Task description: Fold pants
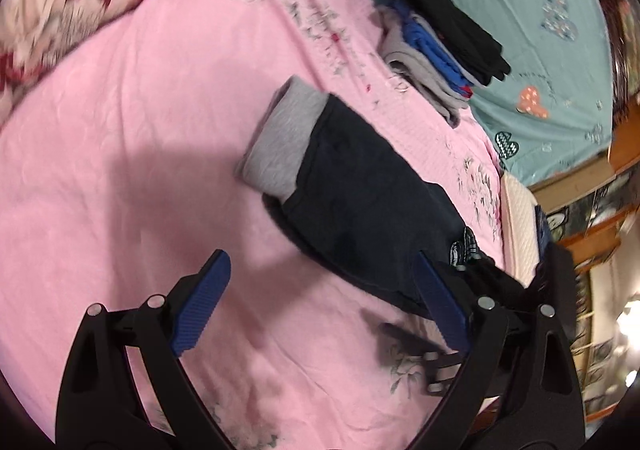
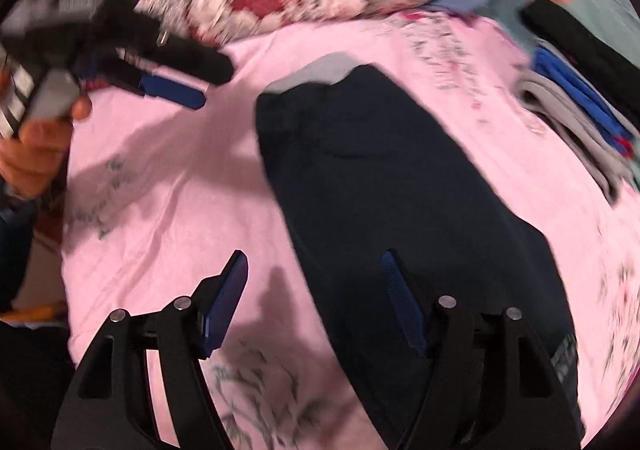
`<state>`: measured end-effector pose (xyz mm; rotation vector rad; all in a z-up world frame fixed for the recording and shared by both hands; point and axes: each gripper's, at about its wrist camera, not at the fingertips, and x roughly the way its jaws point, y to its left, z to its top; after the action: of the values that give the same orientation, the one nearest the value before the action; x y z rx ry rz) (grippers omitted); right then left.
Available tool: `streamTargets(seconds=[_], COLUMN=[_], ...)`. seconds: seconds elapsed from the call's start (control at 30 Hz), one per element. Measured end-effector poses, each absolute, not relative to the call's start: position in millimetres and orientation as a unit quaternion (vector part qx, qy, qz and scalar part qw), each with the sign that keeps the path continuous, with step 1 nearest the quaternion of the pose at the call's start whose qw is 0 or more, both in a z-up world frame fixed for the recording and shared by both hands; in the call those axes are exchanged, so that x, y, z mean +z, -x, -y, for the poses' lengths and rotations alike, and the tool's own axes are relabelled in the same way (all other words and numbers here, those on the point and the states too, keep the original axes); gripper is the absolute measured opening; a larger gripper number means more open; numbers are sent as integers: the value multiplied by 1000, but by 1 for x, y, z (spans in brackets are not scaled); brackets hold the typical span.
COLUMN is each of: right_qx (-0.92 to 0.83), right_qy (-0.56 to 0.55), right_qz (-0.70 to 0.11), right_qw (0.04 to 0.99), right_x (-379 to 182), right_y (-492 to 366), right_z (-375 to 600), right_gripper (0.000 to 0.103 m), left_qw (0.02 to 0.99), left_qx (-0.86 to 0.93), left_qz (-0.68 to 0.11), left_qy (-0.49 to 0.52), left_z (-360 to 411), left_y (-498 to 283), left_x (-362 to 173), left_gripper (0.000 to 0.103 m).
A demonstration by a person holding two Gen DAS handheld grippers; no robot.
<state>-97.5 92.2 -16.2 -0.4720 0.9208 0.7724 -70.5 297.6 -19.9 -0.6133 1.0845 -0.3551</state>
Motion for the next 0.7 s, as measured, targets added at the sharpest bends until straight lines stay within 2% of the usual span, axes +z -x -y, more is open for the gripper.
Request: streamTargets(seconds=[0.13,0.17,0.23,0.27,0.3,0.5,0.7], right_qx=[352,349,337,342,345,361,365], right_qy=[263,260,252,238,228,143,117], right_qz=[-418,-418,-422,-427,-428,-438,-436], right_qw=[795,797,803,803,803,811,814], right_x=[-32,-32,-31,-30,-28,-10,-4], right_y=[88,85,75,70,68,54,53], right_z=[-107,-106,-103,-102,-100,-80,-72], right_gripper=[64,49,37,26,22,20,20], left_qw=[774,770,761,757,753,740,745], left_qx=[-172,-174,-178,-180,-182,-176,-159], left_qz=[-520,-523,-529,-531,-534,-540,-521], left_qy=[317,321,332,335,339,360,385], left_z=[-295,-294,-289,-287,-283,-265,-258], left_y=[68,67,62,60,58,36,20], left_x=[-33,-36,-40,-42,-44,-56,-59], left_gripper=[94,94,94,94,94,94,94])
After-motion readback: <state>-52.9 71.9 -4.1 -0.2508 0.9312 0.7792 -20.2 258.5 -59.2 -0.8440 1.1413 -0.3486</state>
